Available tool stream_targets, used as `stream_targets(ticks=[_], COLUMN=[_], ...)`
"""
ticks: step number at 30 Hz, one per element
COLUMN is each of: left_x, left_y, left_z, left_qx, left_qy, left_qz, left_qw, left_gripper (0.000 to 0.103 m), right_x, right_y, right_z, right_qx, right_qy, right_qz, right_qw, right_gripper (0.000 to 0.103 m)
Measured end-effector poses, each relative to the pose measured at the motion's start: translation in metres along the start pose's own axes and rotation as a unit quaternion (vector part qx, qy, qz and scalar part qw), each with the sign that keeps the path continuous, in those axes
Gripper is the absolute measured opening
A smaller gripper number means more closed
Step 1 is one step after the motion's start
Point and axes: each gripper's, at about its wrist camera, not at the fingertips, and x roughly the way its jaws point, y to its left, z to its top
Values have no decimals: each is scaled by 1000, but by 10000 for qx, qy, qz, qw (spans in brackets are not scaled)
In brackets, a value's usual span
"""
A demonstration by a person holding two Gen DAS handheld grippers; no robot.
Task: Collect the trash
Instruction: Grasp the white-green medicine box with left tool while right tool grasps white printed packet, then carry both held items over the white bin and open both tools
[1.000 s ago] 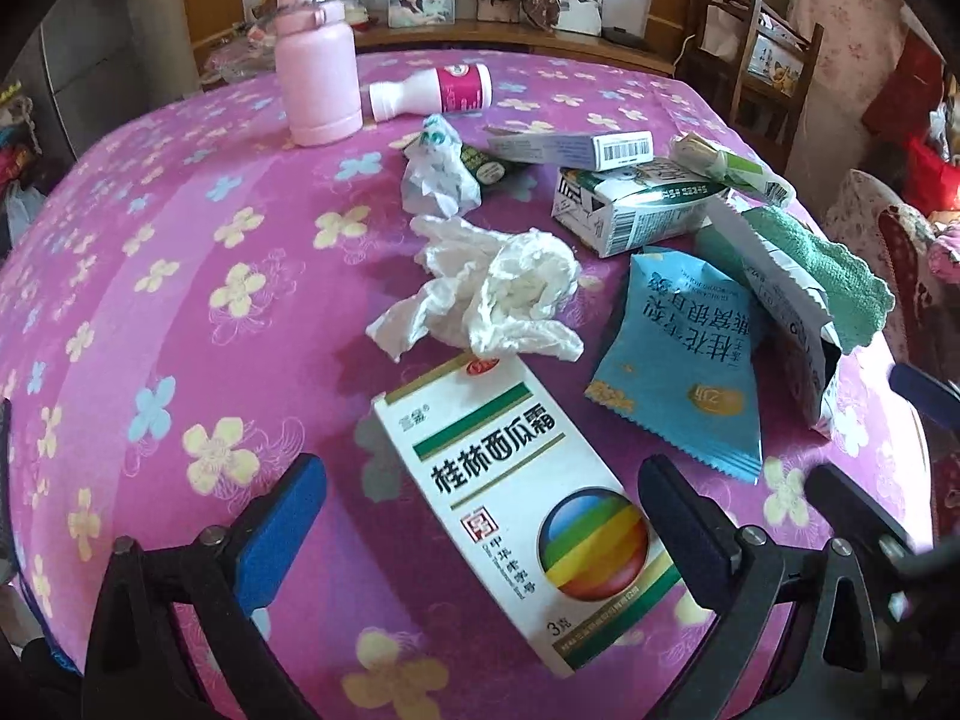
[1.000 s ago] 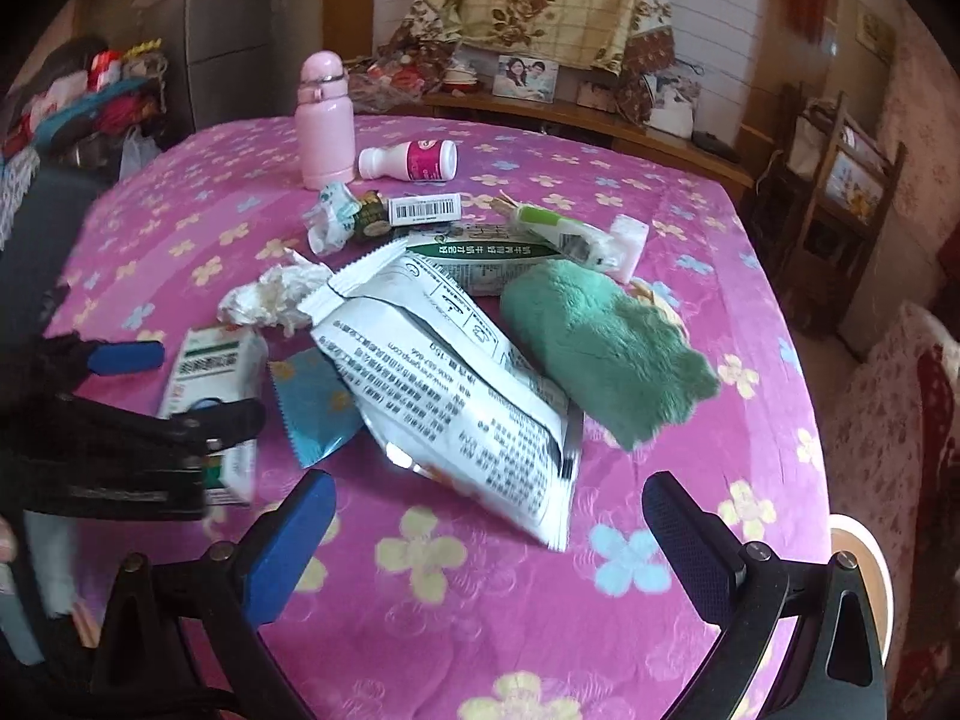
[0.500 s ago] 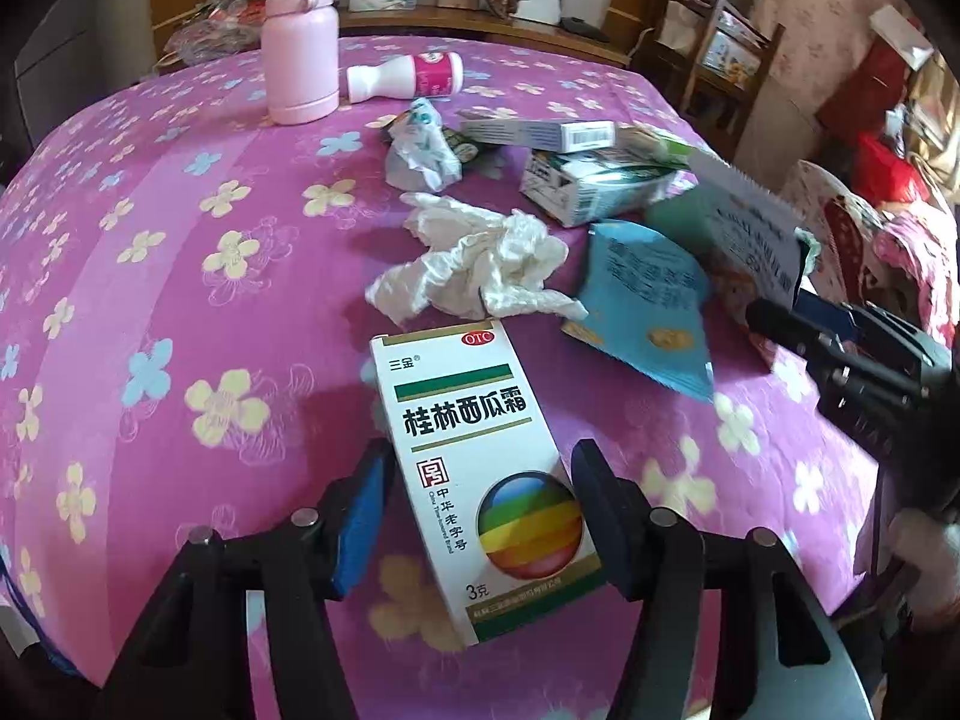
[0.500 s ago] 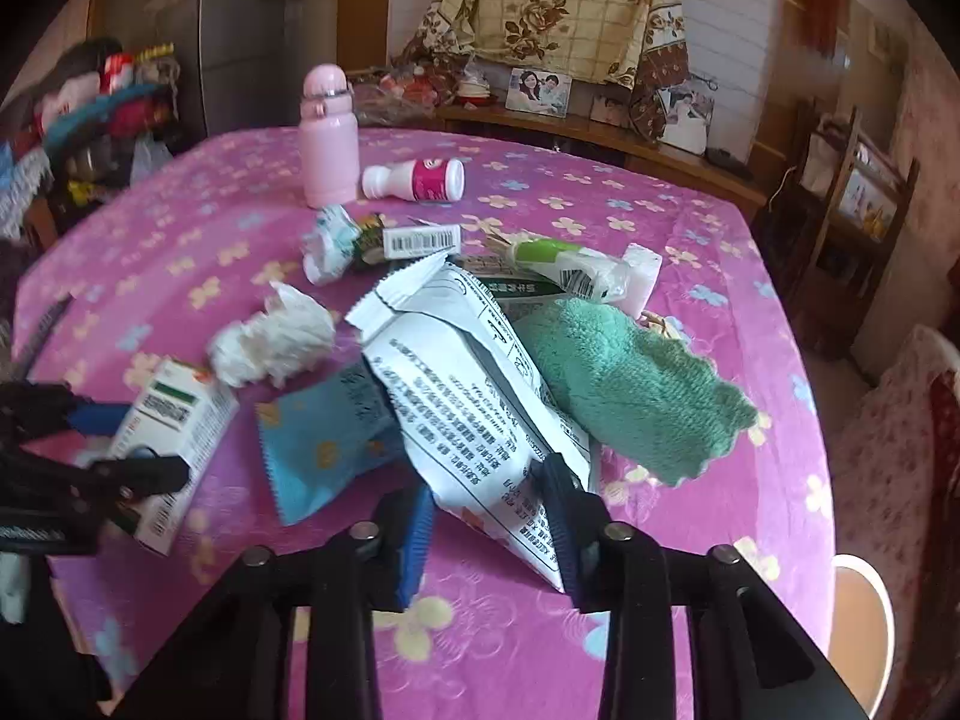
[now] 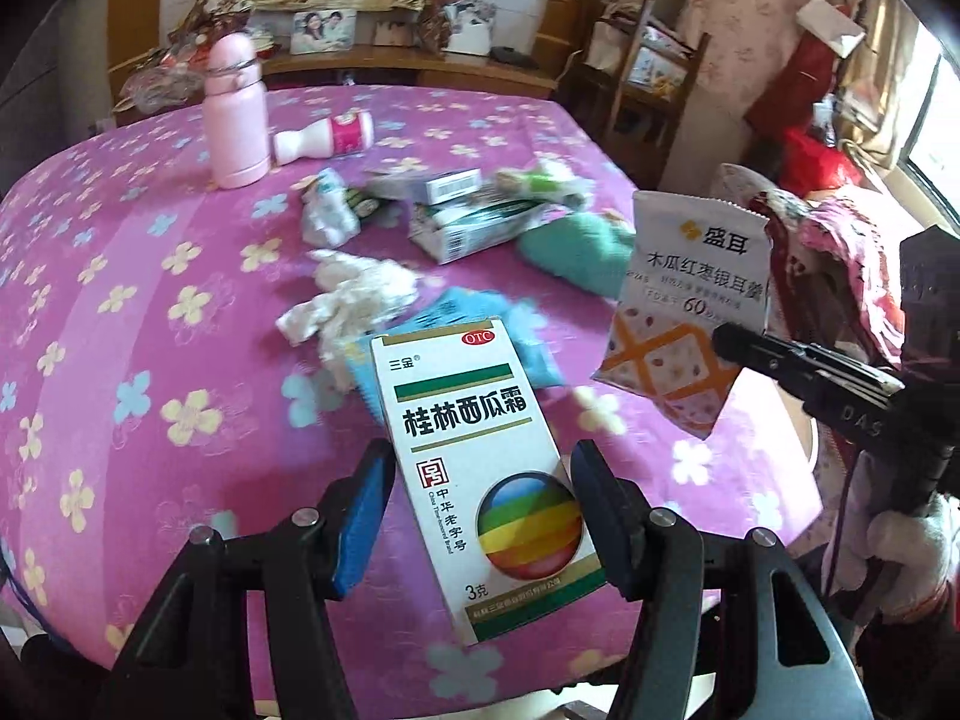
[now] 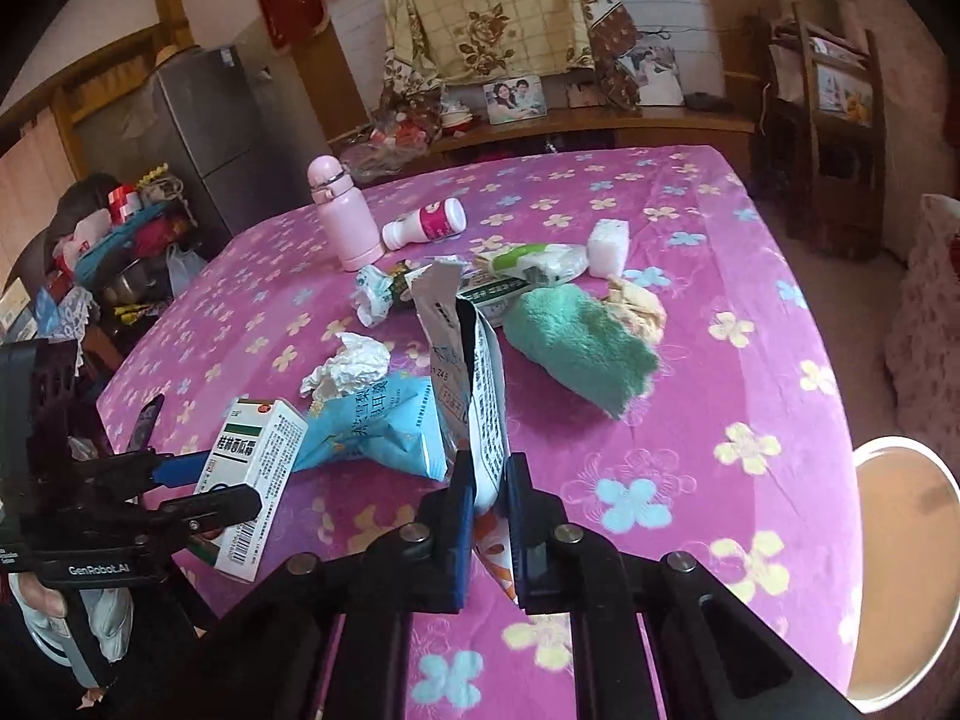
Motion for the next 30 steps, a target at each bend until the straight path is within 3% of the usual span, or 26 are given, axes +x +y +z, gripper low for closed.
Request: stream_targets(ticks=[7, 16, 24, 30], left_x=[3, 34, 71, 106], left_y=[-47, -138, -226, -277], left_z=[12, 37, 50, 53], left_qx=[397, 1012, 1570, 1788], left_qy=[-73, 0, 177, 340], left_qz=[-219, -713, -1213, -1425], left_qw=[9989, 9923, 9800, 9729], left_gripper=[62, 62, 62, 63], right_x=[-28, -71, -117, -122], right_y=[-29, -98, -184, -238], right_z=[-5, -16, -45, -71], right_qx=[143, 537, 1193, 1652], right_qy=[-115, -291, -280, -7], right_qz=[-526, -1336, -2145, -2668], right_qw=[9984, 9892, 9690, 9495], right_gripper=[11, 11, 11, 11])
